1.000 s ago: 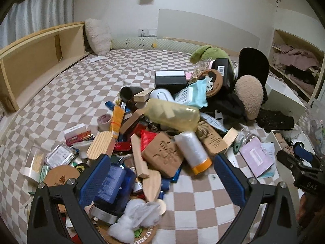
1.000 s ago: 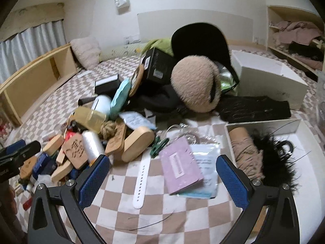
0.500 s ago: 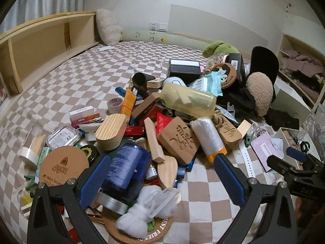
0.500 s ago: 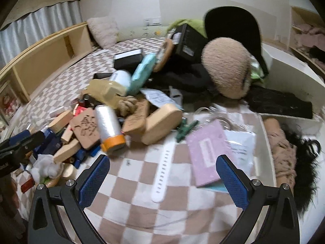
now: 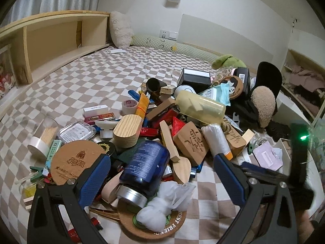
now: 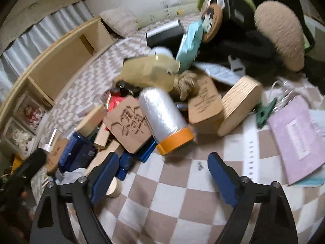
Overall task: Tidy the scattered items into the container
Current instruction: 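Grasp the silver tape roll with orange edge using the right tool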
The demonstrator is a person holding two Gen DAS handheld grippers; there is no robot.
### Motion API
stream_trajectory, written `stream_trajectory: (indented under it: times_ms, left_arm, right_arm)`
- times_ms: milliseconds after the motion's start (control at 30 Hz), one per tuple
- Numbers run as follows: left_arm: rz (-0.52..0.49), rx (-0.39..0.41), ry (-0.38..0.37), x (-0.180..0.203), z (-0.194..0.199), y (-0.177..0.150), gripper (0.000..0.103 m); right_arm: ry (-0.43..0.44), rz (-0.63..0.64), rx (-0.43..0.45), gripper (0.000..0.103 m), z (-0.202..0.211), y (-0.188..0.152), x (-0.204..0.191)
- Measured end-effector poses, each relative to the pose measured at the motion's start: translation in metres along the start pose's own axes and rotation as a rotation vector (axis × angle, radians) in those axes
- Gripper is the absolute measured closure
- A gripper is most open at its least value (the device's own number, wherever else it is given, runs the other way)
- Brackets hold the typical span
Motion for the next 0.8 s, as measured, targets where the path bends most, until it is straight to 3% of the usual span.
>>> stream_trajectory:
  times_ms: [167,333,533,800]
  left_arm:
    - [0.006,-0.006,-0.016,-0.001,-0.002,0.0,0.001]
    - [0.003,-0.019,-0.028,0.0,-0.007,-0.002,0.001]
    - [0.015,-0.03,-0.043,0.0,-0.008,-0.004,0.001]
    - [0.021,-0.025,-0.06,0.002,-0.005,-0.004,0.001]
  right_arm:
    - [-0.038,0.022,-0.008,0.028,-0.022,0.004,-0.007]
    - [-0.083,0.1,-0.043,0.052,-0.038,0.009,-0.011]
    - [-0.084,0.314,-0.104,0.055,-0.023,0.002,-0.023]
    - [-0.039,0.677,-0.26,0.056,0.027,-0.044,-0.036]
Point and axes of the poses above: each gripper's, at about its wrist camera, not at the fingertips, and z roughly against the way its jaws point, x to its right, y to its top, the point moved 7 cm from there along -z, roughly the way its jaws point, and after that the axes turned 14 degrees about z, right-handed, at the moved point
